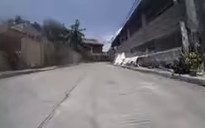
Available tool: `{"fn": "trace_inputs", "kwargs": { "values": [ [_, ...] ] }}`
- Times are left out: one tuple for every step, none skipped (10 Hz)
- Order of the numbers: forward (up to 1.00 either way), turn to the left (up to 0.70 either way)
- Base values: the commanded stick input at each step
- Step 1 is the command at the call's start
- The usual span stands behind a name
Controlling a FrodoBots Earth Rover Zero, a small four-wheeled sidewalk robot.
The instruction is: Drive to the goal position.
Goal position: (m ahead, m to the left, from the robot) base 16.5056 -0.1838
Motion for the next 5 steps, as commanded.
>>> {"fn": "trace_inputs", "kwargs": {
  "values": [
    [0.85, -0.15],
    [0.85, -0.34],
    [0.85, -0.32],
    [0.85, -0.01],
    [0.85, 0.0]
  ]
}}
